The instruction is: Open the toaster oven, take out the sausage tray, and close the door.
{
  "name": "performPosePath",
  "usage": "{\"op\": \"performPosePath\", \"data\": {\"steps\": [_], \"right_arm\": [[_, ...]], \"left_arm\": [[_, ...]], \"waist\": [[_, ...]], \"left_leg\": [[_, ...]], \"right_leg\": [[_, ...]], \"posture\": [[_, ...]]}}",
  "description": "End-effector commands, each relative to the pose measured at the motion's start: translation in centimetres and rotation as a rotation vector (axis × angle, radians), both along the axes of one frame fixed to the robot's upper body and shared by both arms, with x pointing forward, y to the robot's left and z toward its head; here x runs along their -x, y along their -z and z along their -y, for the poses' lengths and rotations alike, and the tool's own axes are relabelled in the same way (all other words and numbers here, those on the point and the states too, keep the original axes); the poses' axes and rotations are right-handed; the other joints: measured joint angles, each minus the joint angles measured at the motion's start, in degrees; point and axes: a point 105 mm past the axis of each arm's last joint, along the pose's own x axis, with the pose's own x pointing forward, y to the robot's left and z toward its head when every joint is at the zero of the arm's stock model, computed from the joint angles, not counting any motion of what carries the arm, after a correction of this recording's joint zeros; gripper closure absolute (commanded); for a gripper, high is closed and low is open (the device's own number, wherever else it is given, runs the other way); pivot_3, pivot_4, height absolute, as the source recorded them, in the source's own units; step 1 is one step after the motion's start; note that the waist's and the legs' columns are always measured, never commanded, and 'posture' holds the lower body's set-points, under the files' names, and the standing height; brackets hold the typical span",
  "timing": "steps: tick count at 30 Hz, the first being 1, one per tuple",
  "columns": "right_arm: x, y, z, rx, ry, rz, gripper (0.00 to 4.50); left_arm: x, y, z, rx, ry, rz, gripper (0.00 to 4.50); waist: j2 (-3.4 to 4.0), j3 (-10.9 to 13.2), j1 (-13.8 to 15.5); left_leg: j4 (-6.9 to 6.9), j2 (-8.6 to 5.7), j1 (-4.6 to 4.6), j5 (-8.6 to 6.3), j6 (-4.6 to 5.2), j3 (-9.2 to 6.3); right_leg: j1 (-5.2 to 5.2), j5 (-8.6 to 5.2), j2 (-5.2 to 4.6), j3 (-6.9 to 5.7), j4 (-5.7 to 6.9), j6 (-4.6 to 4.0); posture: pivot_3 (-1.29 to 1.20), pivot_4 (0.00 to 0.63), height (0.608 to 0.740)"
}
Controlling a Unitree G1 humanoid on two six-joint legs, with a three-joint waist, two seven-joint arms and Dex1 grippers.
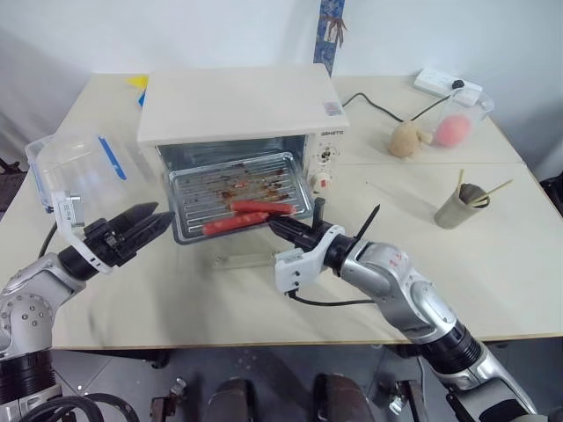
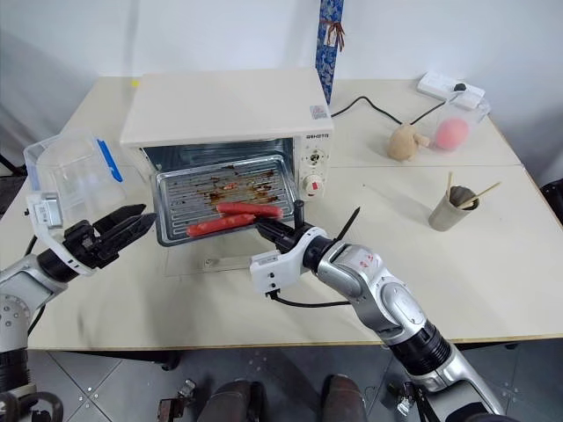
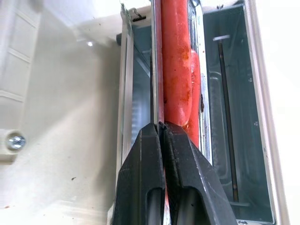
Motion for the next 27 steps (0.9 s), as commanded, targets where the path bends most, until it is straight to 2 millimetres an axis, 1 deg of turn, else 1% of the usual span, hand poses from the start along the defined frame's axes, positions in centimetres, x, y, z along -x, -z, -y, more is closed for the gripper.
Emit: {"op": "performPosePath", "data": {"steps": [1, 3, 5, 7, 11, 15, 19, 25, 27], "right_arm": [[1.5, -1.8, 0.1, -0.036, -0.055, 0.049, 4.49], [1.7, -1.9, 0.2, -0.034, -0.061, 0.046, 4.49], [2.1, -1.9, 0.3, -0.033, -0.073, 0.042, 4.49], [2.7, -1.8, 0.6, -0.033, -0.098, 0.029, 4.49], [3.4, -1.5, 1.0, -0.021, -0.139, 0.007, 4.49], [3.7, -1.2, 1.4, 0.006, -0.174, 0.000, 4.49], [3.5, -1.3, 1.7, 0.015, -0.184, 0.000, 4.49], [3.6, -1.3, 1.9, 0.024, -0.198, -0.002, 4.49], [3.6, -1.3, 1.9, 0.026, -0.201, -0.003, 4.50]], "left_arm": [[0.7, -0.5, 0.8, 0.021, 0.025, 0.001, 0.00], [0.9, -0.1, 1.0, 0.029, 0.027, -0.035, 0.00], [1.0, 0.8, 1.4, 0.037, 0.032, -0.122, 0.00], [1.1, 1.2, 1.8, 0.068, 0.039, -0.178, 0.00], [1.3, 1.1, 2.7, 0.145, 0.081, -0.258, 0.00], [1.8, 1.6, 3.7, 0.211, 0.145, -0.375, 0.00], [2.0, 1.8, 3.8, 0.285, 0.155, -0.446, 0.00], [2.1, 1.7, 3.9, 0.362, 0.152, -0.494, 0.00], [2.2, 1.8, 4.2, 0.370, 0.162, -0.519, 0.39]], "waist": [[-0.01, 0.00, 0.01], [-0.01, 0.00, 0.00], [-0.01, -0.01, 0.05], [-0.02, -0.01, 0.07], [-0.02, -0.01, 0.05], [-0.02, -0.01, 0.06], [-0.03, -0.01, 0.06], [-0.03, -0.01, 0.08], [-0.03, -0.01, 0.09]], "left_leg": [[0.00, 0.00, 0.00, 0.00, 0.00, 0.00], [0.01, 0.00, 0.01, 0.00, 0.00, 0.00], [0.02, 0.02, 0.01, 0.00, 0.00, -0.01], [0.03, 0.01, 0.01, 0.00, 0.00, -0.01], [0.03, 0.02, 0.03, 0.00, 0.00, -0.08], [0.03, 0.02, 0.10, 0.00, 0.00, -0.17], [0.03, 0.03, 0.12, 0.00, 0.00, -0.35], [0.05, 0.03, 0.14, 0.00, 0.00, -0.36], [0.05, 0.02, 0.15, 0.00, 0.00, -0.37]], "right_leg": [[0.01, 0.00, 0.00, 0.00, 0.00, 0.00], [0.01, 0.00, 0.00, 0.01, 0.00, 0.00], [0.01, 0.00, 0.00, 0.00, 0.00, 0.00], [0.04, 0.00, -0.01, 0.02, 0.00, 0.00], [0.05, 0.00, -0.01, 0.03, 0.00, 0.00], [0.06, 0.00, -0.01, 0.11, 0.00, 0.00], [0.06, 0.00, -0.01, 0.15, -0.01, 0.00], [0.09, 0.00, -0.01, 0.17, 0.00, 0.00], [0.10, 0.00, -0.01, 0.17, 0.00, 0.00]], "posture": [[0.00, 0.150, 0.740], [0.00, 0.150, 0.740], [0.00, 0.150, 0.740], [0.00, 0.150, 0.740], [0.00, 0.150, 0.740], [0.00, 0.150, 0.740], [0.00, 0.150, 0.740], [0.00, 0.150, 0.740], [0.00, 0.150, 0.740]]}}
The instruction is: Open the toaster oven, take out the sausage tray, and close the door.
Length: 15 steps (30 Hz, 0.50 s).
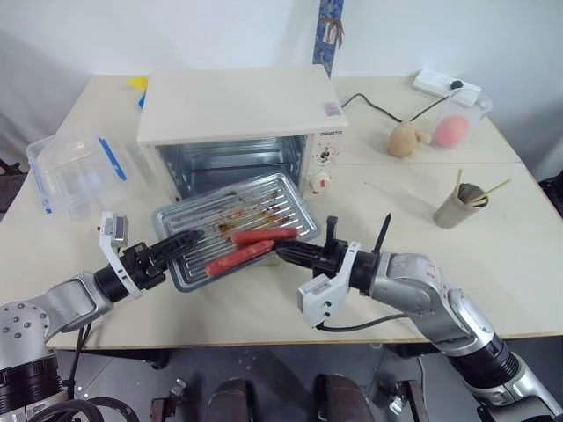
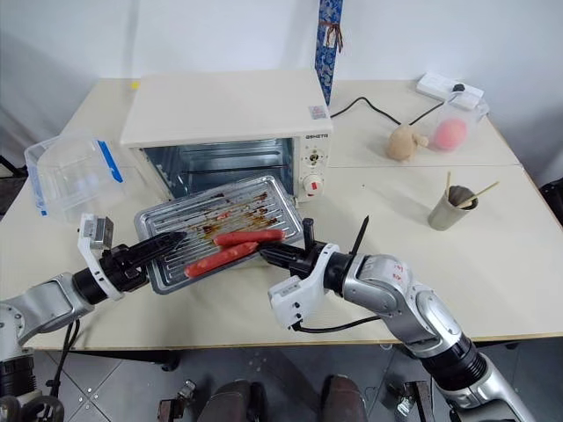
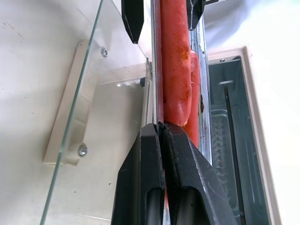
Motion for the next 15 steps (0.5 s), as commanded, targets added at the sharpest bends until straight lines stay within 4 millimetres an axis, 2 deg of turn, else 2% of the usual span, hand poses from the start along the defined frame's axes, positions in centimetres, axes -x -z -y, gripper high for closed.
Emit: {"op": "performPosePath", "data": {"steps": [1, 8, 14, 15], "right_arm": [[0.39, -1.56, 0.13, -0.030, -0.025, 0.048, 4.50], [0.24, -1.76, 0.26, -0.030, -0.026, 0.045, 4.50], [0.02, -1.90, 0.24, -0.037, -0.025, 0.032, 4.50], [0.01, -1.93, 0.24, -0.037, -0.026, 0.031, 4.50]], "left_arm": [[0.47, -0.61, 0.34, 0.033, 0.020, -0.007, 0.57], [0.97, -0.40, 0.86, 0.049, 0.033, -0.057, 2.75], [1.40, -0.11, 1.22, 0.061, 0.048, -0.113, 4.37], [1.47, -0.04, 1.28, 0.060, 0.051, -0.118, 4.44]], "waist": [[0.00, 0.00, 0.02], [0.00, 0.00, 0.03], [0.00, 0.00, 0.06], [0.00, 0.00, 0.05]], "left_leg": [[0.00, 0.00, 0.00, 0.00, 0.00, 0.00], [0.01, -0.01, 0.00, 0.00, 0.00, 0.00], [0.01, -0.01, 0.01, 0.00, 0.00, 0.01], [0.01, -0.01, 0.00, 0.00, 0.00, 0.01]], "right_leg": [[0.00, 0.00, 0.00, 0.00, -0.01, 0.00], [0.01, 0.00, 0.00, 0.02, -0.01, 0.00], [0.01, -0.01, 0.00, 0.06, -0.04, -0.01], [0.01, -0.01, 0.00, 0.06, -0.05, -0.01]], "posture": [[0.00, 0.150, 0.740], [0.00, 0.150, 0.740], [0.00, 0.150, 0.740], [0.00, 0.150, 0.740]]}}
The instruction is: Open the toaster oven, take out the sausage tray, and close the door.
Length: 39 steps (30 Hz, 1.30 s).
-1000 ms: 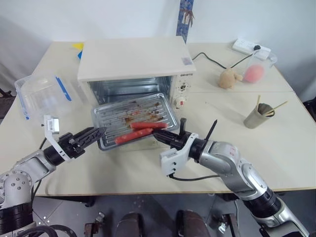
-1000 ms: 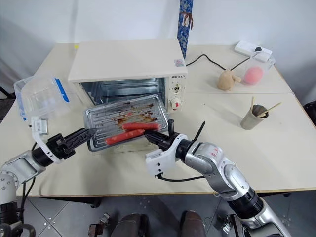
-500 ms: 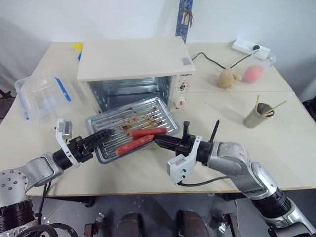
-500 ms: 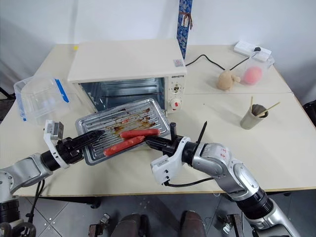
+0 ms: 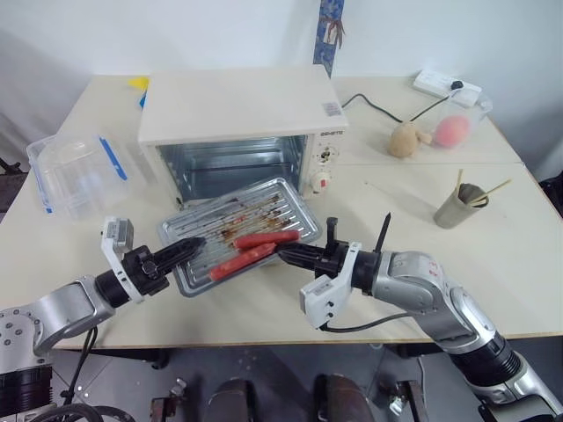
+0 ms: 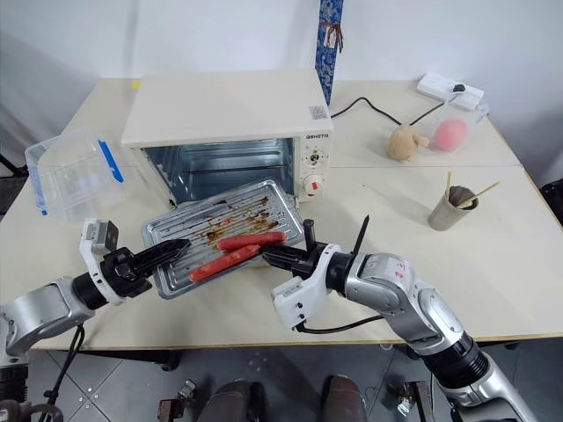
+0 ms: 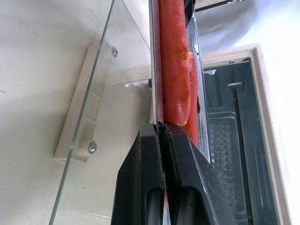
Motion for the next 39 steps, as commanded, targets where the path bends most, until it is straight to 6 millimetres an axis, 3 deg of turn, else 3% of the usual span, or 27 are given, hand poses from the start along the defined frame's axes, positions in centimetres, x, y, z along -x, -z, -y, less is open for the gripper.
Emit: {"op": "performPosePath", "data": {"steps": [1, 14, 17, 23, 29, 36, 39], "right_arm": [[0.1, -2.6, 0.0, -0.078, -0.021, 0.060, 4.50], [0.1, -2.0, 0.1, -0.016, -0.028, 0.049, 4.50], [0.2, -1.8, 0.2, 0.012, -0.029, 0.046, 3.81], [0.7, -1.2, 0.5, 0.055, -0.053, 0.022, 1.80], [1.1, -0.8, 1.0, 0.080, -0.084, -0.014, 0.07], [1.2, -0.6, 1.8, 0.095, -0.099, -0.106, 0.07], [1.2, -0.8, 2.5, 0.030, -0.085, -0.251, 0.07]], "left_arm": [[0.3, 0.3, 0.1, -0.028, -0.001, -0.025, 4.44], [0.9, 1.5, 0.6, -0.031, 0.008, -0.067, 4.44], [0.9, 1.8, 0.7, -0.019, 0.008, -0.076, 4.50], [0.8, 1.9, 0.8, 0.003, -0.004, -0.076, 4.50], [0.6, 1.8, 0.8, 0.035, -0.022, -0.066, 4.50], [0.4, 1.6, 0.7, 0.064, -0.039, -0.055, 4.50], [0.3, 1.5, 0.7, 0.085, -0.047, -0.046, 4.50]], "waist": [[0.00, 0.00, -0.01], [0.00, 0.00, 0.04], [0.00, 0.00, 0.03], [0.00, 0.00, 0.06], [0.00, 0.00, 0.10], [0.00, 0.00, 0.10], [0.00, 0.00, 0.21]], "left_leg": [[0.00, 0.00, 0.01, 0.00, 0.00, 0.01], [0.00, 0.00, 0.01, 0.00, 0.00, 0.06], [0.00, -0.01, 0.01, 0.00, 0.00, 0.07], [0.00, 0.00, 0.01, 0.00, 0.00, 0.08], [-0.01, 0.00, 0.01, 0.00, 0.00, 0.10], [-0.01, 0.00, 0.01, 0.00, 0.01, 0.11], [-0.01, 0.00, 0.01, 0.00, 0.01, 0.11]], "right_leg": [[0.00, 0.00, 0.00, 0.01, 0.00, 0.00], [0.00, -0.01, 0.01, 0.02, -0.03, -0.01], [0.00, -0.01, 0.01, 0.03, -0.04, -0.01], [0.00, -0.01, 0.02, 0.04, -0.06, -0.01], [0.00, -0.01, 0.02, 0.05, -0.08, -0.01], [0.02, -0.01, 0.02, 0.06, -0.12, -0.01], [0.02, -0.01, 0.02, 0.06, -0.12, -0.01]], "posture": [[0.00, 0.150, 0.740], [0.00, 0.150, 0.740], [0.00, 0.150, 0.740], [0.00, 0.150, 0.740], [0.00, 0.150, 0.740], [0.00, 0.150, 0.740], [0.00, 0.150, 0.740]]}}
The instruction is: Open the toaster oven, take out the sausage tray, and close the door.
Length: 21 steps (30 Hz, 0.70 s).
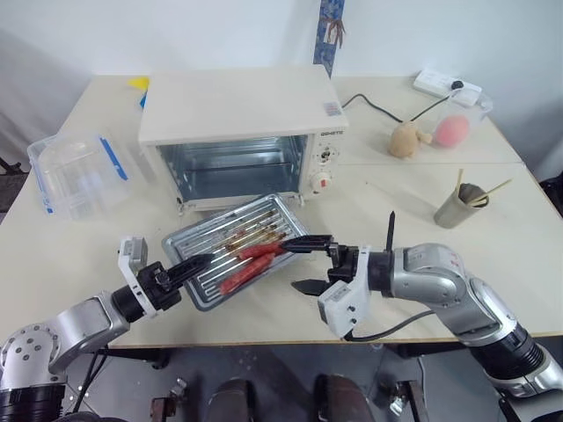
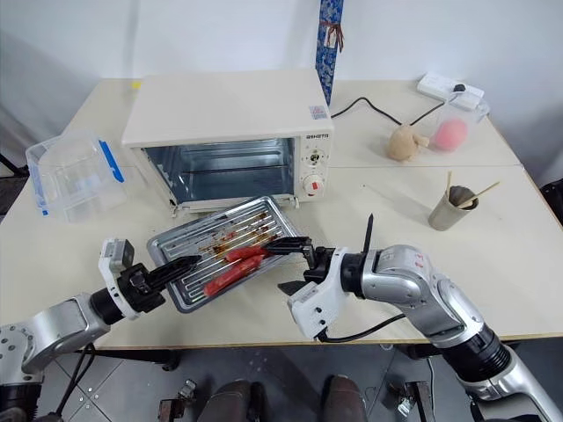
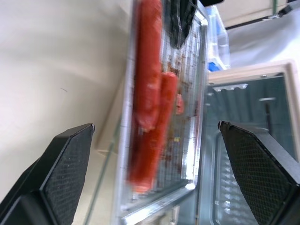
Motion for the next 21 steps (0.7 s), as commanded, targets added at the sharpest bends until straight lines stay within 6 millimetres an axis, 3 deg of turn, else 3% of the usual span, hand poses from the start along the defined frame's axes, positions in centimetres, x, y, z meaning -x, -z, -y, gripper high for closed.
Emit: {"op": "performPosePath", "data": {"steps": [1, 4, 8, 17, 21], "right_arm": [[0.1, -1.2, 1.0, -0.088, 0.028, -0.143, 0.07], [0.1, -1.1, 2.3, -0.138, 0.054, -0.331, 0.07], [-1.7, -1.4, 4.5, -0.246, 0.141, -0.493, 0.07], [-4.9, 0.4, 7.2, -0.349, 0.315, -0.609, 0.07], [-5.5, 1.3, 7.9, -0.371, 0.333, -0.647, 0.07]], "left_arm": [[0.0, -1.1, -0.1, 0.034, -0.015, 0.053, 4.50], [0.1, -1.2, 0.0, 0.062, -0.032, 0.065, 4.50], [0.7, -0.9, -0.3, 0.081, -0.067, 0.066, 4.50], [2.1, -0.5, -2.5, 0.093, -0.207, 0.065, 4.50], [3.0, -0.4, -3.4, 0.095, -0.280, 0.071, 4.50]], "waist": [[0.00, 0.00, 0.13], [0.00, 0.00, 0.23], [0.00, 0.00, 0.31], [0.00, 0.00, 0.21], [0.00, 0.00, 0.29]], "left_leg": [[0.00, 0.00, 0.00, 0.00, 0.00, -0.01], [0.01, -0.02, 0.00, 0.00, 0.01, 0.00], [0.02, -0.01, 0.00, 0.00, 0.03, 0.01], [0.00, 0.00, 0.00, -0.01, 0.04, 0.12], [0.00, 0.00, 0.00, -0.01, 0.04, 0.13]], "right_leg": [[0.02, 0.00, 0.00, 0.00, 0.00, 0.00], [0.03, 0.00, -0.01, 0.00, -0.01, 0.00], [0.06, 0.00, 0.00, 0.00, -0.06, 0.00], [0.03, 0.00, 0.00, 0.04, -0.12, 0.00], [0.03, 0.00, 0.00, 0.08, -0.20, 0.00]], "posture": [[0.00, 0.150, 0.740], [0.00, 0.150, 0.740], [0.00, 0.150, 0.740], [0.00, 0.150, 0.740], [0.00, 0.150, 0.740]]}}
